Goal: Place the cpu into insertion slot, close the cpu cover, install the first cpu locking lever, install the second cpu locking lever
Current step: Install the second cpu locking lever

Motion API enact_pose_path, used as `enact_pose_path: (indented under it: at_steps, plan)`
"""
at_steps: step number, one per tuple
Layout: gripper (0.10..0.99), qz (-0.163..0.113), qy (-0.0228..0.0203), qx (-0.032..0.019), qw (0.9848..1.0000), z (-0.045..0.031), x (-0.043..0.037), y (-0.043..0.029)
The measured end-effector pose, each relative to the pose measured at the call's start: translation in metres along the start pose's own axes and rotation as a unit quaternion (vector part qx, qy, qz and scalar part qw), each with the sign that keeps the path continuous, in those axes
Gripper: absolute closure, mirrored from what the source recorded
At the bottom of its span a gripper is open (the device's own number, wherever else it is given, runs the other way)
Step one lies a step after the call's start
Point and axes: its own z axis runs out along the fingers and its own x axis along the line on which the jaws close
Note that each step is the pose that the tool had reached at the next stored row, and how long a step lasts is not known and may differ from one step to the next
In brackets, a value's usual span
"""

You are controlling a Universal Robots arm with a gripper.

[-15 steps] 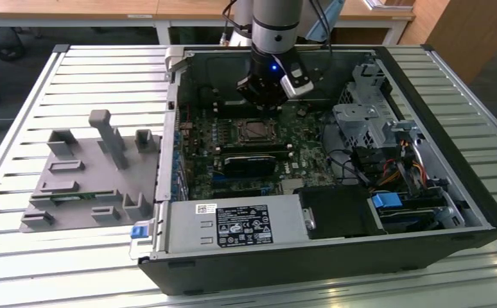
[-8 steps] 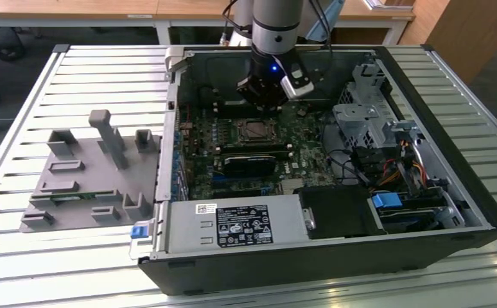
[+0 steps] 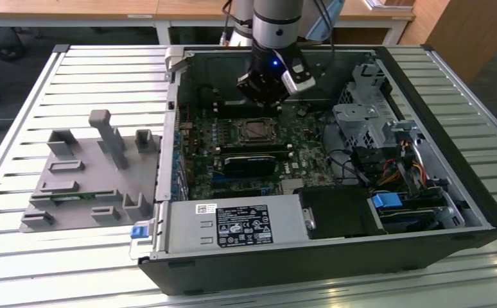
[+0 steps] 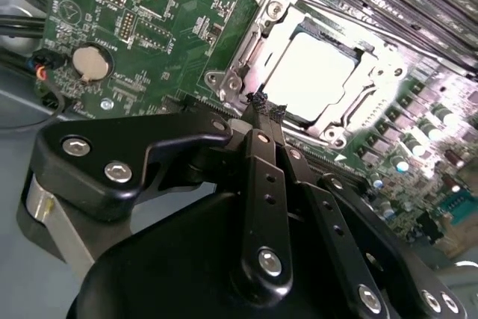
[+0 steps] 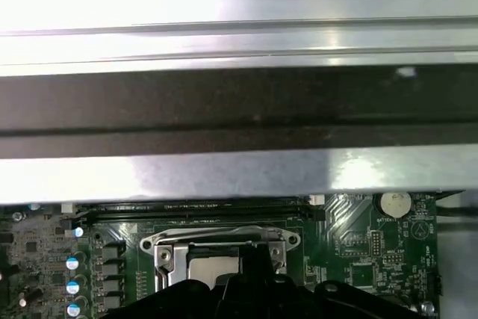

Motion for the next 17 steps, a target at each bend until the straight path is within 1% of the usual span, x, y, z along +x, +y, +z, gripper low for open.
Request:
enact_pose_path:
  at_steps: [4, 6, 11, 17]
  plan:
    - [0.98, 0.0, 0.0, 0.0, 1.0, -0.009, -0.0002, 0.0003]
    - [0.98, 0.0, 0.0, 0.0, 1.0, -0.0121, -0.0002, 0.0004]
    - [0.98, 0.0, 0.0, 0.0005, 1.0, -0.0127, -0.0003, -0.0001]
    - [0.98, 0.0, 0.0, 0.0005, 1.0, -0.0127, -0.0006, -0.0048]
